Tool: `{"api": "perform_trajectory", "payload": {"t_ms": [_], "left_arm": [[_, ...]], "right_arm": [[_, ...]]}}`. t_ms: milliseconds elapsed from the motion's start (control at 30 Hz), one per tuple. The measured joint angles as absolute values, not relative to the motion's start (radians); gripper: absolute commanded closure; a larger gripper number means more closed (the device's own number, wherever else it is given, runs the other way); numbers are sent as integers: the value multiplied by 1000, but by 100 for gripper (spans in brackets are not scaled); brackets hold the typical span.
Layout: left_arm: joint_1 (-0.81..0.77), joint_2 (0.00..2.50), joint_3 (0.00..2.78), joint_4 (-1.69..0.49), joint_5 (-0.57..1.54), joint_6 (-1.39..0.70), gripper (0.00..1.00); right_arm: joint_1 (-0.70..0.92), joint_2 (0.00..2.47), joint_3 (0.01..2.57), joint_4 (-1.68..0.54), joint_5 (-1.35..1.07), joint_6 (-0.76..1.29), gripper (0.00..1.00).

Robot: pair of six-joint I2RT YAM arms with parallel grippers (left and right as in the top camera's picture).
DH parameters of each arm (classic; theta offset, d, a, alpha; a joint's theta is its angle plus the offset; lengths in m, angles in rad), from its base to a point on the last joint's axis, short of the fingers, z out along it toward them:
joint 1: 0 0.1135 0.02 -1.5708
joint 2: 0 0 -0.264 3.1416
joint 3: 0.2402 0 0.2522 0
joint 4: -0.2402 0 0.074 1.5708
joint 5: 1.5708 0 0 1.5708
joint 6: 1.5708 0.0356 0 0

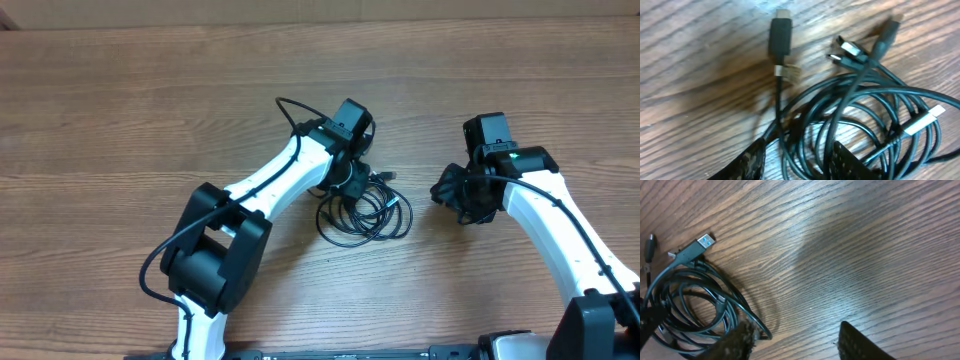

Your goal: Untangle cables

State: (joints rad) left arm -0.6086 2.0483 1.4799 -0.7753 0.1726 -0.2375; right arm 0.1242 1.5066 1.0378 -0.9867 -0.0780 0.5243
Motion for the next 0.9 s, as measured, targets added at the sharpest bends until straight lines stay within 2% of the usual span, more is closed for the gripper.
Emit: {"api": "perform_trajectory", "payload": {"t_ms": [333, 500, 600, 733, 833, 900], "left_arm": [[-609, 2048, 1480, -776, 160, -237, 53], [-609, 2050, 1480, -775, 160, -237, 55], [-609, 2066, 1480, -775, 160, -239, 61], [-608, 2095, 1480, -774, 160, -259, 77], [-608, 2095, 1480, -774, 162, -265, 96], [-608, 2095, 1480, -774, 165, -263, 96]], "right_arm": [[124, 1507, 1038, -988, -84, 523, 42], [124, 1507, 1038, -989, -89, 523, 42], [124, 1507, 1038, -989, -90, 523, 42], [124, 1507, 1038, -997, -89, 523, 42], [124, 1507, 1038, -996, -90, 523, 41], [124, 1507, 1038, -997, -90, 524, 41]]}}
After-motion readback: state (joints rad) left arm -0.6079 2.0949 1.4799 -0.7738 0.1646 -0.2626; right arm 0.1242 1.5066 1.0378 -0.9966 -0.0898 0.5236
